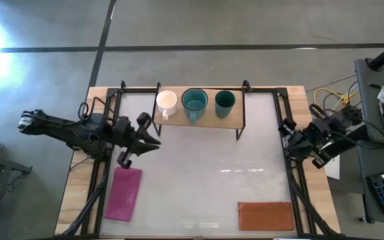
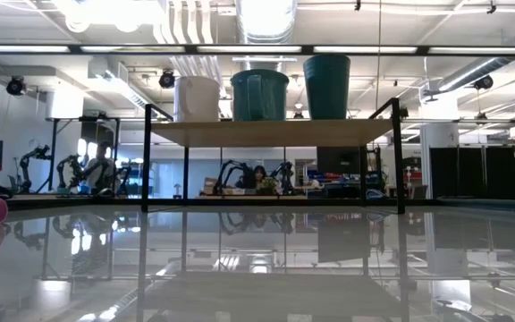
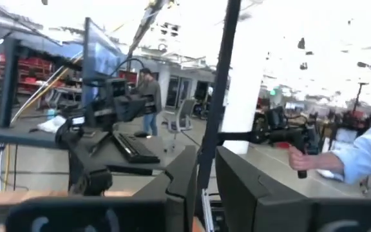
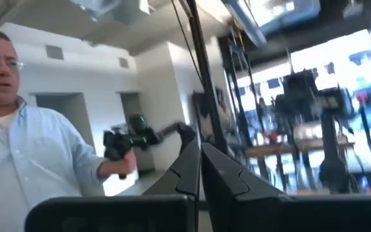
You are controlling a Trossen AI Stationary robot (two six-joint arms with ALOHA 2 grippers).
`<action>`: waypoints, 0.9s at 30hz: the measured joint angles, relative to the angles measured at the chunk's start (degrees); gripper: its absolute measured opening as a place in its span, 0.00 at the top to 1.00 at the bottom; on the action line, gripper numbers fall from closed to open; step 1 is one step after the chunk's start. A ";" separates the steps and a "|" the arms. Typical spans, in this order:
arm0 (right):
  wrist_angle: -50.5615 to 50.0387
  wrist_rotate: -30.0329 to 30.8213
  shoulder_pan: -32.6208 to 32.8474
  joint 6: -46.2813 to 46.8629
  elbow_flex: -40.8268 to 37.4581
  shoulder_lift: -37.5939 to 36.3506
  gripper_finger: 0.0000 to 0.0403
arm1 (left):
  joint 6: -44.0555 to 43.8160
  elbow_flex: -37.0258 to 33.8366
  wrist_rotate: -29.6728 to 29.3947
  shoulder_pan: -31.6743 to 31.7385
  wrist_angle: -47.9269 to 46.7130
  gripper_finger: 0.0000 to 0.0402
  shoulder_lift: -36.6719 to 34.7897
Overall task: Stack small to large cups/mugs on shelf
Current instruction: Return to Home Position
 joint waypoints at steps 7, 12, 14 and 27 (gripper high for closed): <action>7.71 0.13 -0.26 -2.53 -8.85 -4.37 0.98 | -5.78 -15.84 -0.17 3.88 6.85 0.89 -9.46; 8.70 0.47 -0.89 -0.37 -13.24 -7.75 0.98 | -8.67 -22.51 -0.18 6.47 5.59 0.89 -16.17; 8.98 0.64 -1.17 0.30 -15.19 -9.43 0.98 | -10.75 -25.19 -0.17 7.37 4.68 0.89 -18.82; 12.45 2.21 -3.52 -3.87 -20.79 -13.96 0.98 | -15.78 -38.71 -0.14 9.82 -1.96 0.89 -40.02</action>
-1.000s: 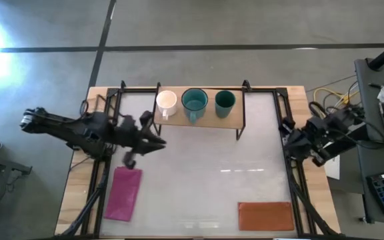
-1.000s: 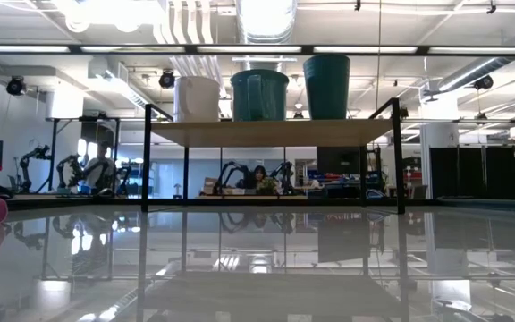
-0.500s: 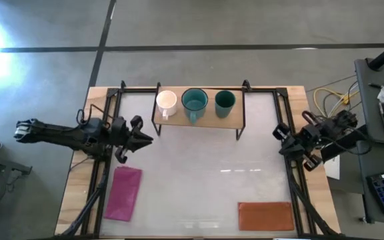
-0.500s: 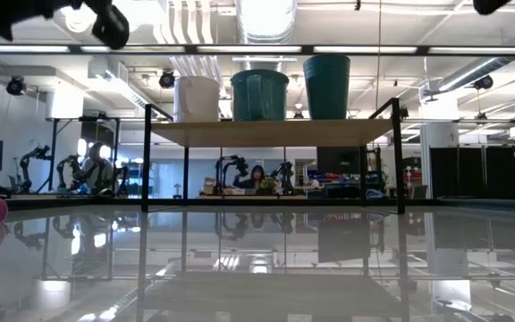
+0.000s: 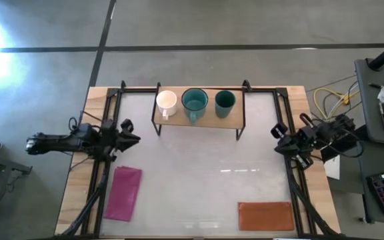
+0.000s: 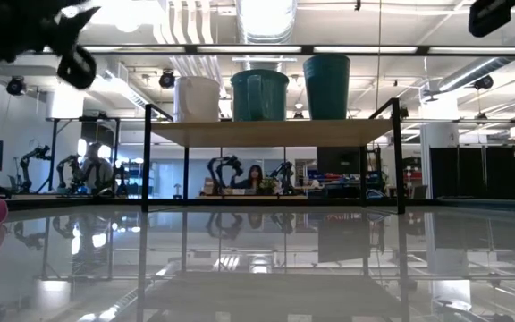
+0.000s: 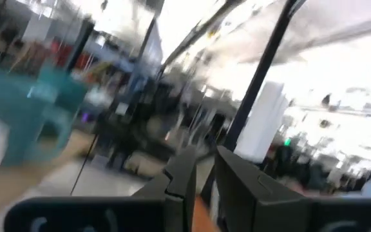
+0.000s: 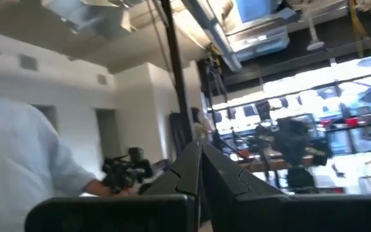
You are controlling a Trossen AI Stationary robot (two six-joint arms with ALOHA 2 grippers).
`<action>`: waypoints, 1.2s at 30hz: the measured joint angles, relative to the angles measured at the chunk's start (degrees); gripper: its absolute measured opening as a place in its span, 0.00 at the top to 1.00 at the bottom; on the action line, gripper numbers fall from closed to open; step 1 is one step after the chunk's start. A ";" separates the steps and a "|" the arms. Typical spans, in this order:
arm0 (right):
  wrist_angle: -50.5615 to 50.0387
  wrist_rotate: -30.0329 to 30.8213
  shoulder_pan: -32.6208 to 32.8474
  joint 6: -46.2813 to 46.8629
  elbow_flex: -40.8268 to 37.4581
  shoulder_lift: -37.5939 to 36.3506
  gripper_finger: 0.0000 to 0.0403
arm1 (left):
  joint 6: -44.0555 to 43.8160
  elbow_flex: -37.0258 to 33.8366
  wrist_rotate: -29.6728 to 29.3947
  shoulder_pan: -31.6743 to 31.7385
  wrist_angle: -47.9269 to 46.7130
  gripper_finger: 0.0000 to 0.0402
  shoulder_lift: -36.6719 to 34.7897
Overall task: Stack small to large cups/mugs on shelf
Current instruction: Return to Home Position
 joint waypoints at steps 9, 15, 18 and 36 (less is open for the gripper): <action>-3.97 5.45 0.00 -0.59 -4.73 0.00 0.98 | -3.02 -1.31 -0.68 0.29 -23.78 0.89 -6.78; -3.81 11.96 0.00 -0.80 -8.16 0.00 0.98 | -4.40 -3.16 -5.45 0.53 -24.00 0.89 -5.05; -3.95 16.05 0.00 -0.84 -9.03 -0.02 0.98 | -6.21 -3.02 -12.81 0.84 -23.54 0.89 -4.75; -13.09 22.01 0.02 5.76 -8.94 1.54 0.98 | -5.70 -3.17 -28.99 0.94 -21.04 0.89 -3.99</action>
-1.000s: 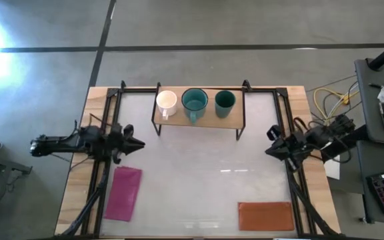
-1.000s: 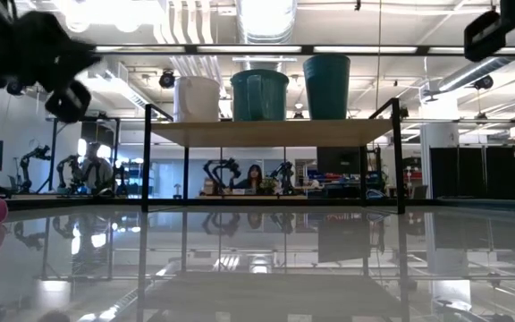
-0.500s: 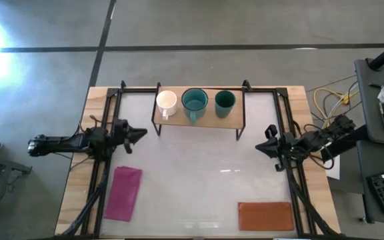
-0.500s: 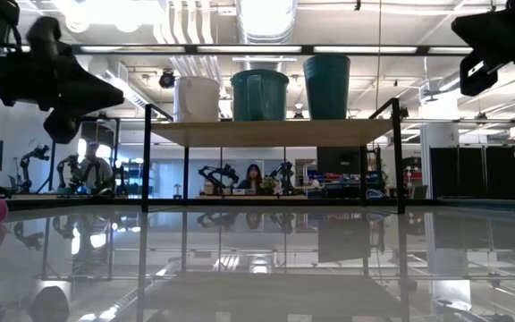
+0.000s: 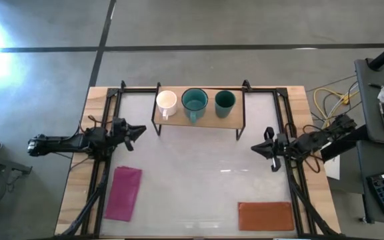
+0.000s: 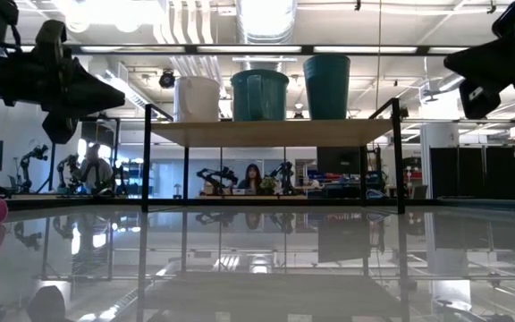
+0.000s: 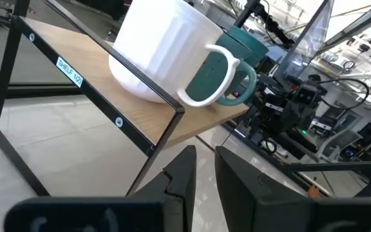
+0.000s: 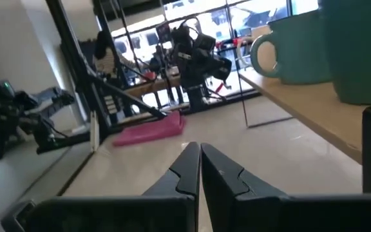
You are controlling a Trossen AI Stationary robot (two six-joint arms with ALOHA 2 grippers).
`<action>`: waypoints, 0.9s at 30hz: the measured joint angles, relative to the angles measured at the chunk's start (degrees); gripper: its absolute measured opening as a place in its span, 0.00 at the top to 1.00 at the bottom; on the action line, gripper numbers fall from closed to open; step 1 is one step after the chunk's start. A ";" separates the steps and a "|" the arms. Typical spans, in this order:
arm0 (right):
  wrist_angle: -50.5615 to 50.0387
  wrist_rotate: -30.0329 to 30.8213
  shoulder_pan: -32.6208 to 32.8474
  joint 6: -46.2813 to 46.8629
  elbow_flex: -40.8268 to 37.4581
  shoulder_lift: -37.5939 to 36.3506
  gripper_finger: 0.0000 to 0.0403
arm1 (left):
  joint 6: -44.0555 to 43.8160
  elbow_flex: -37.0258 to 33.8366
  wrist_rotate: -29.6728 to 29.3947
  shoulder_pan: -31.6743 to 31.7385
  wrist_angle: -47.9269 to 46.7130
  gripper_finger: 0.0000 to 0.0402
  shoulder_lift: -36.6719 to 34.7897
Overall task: Stack small to large cups/mugs on shelf
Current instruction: Return to Home Position
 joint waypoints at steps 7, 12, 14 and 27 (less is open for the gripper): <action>0.00 -0.03 -0.02 -0.76 0.00 1.51 0.98 | 0.02 -0.07 0.08 0.00 0.14 0.89 0.14; -0.02 -0.01 -0.02 -0.76 0.00 1.60 0.98 | 0.04 -0.09 0.12 0.00 0.19 0.89 0.16; -0.02 -0.03 -0.02 -0.76 0.00 1.59 0.98 | 0.04 -0.09 0.14 0.00 0.18 0.89 0.16; -0.04 -0.03 -0.02 -0.76 0.00 1.58 0.98 | 0.04 -0.09 0.16 -0.02 0.23 0.89 0.18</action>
